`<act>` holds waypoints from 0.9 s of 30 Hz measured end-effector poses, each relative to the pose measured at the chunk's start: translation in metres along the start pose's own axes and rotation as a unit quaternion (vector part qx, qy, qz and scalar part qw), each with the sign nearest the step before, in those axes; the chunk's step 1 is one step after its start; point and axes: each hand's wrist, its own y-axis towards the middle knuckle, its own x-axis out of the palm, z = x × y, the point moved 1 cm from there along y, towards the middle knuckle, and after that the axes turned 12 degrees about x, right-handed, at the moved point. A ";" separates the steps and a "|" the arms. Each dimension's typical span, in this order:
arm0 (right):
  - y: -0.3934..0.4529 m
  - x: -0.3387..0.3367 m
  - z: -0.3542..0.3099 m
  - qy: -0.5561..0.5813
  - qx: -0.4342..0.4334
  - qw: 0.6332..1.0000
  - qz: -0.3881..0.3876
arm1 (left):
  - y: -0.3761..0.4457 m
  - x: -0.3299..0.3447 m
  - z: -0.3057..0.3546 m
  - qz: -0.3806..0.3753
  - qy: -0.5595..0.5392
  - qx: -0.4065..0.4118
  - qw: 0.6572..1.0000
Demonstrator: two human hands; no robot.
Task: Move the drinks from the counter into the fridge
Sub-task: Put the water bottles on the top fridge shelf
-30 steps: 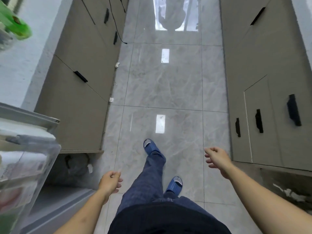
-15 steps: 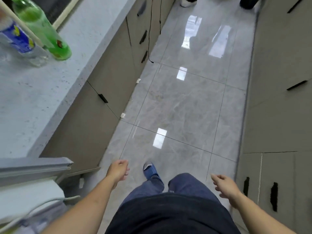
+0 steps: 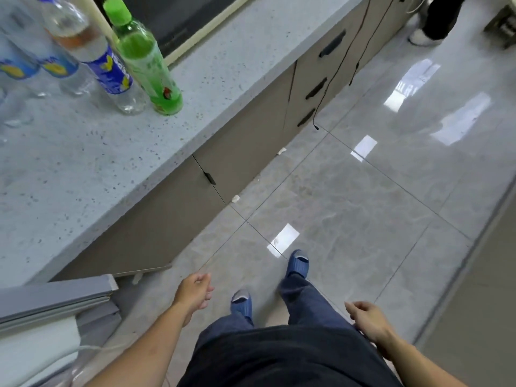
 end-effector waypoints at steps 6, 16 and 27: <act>0.037 -0.050 -0.118 -0.113 -0.100 0.988 -0.019 | -0.021 0.012 0.011 0.084 -0.065 -0.046 0.993; 0.037 -0.012 -0.287 -0.260 -0.211 0.940 -0.059 | -0.045 0.047 0.007 0.190 -0.256 -0.152 0.935; -0.084 0.130 -0.376 -0.339 -0.316 0.874 -0.150 | 0.008 -0.029 0.064 0.220 -0.355 -0.088 0.904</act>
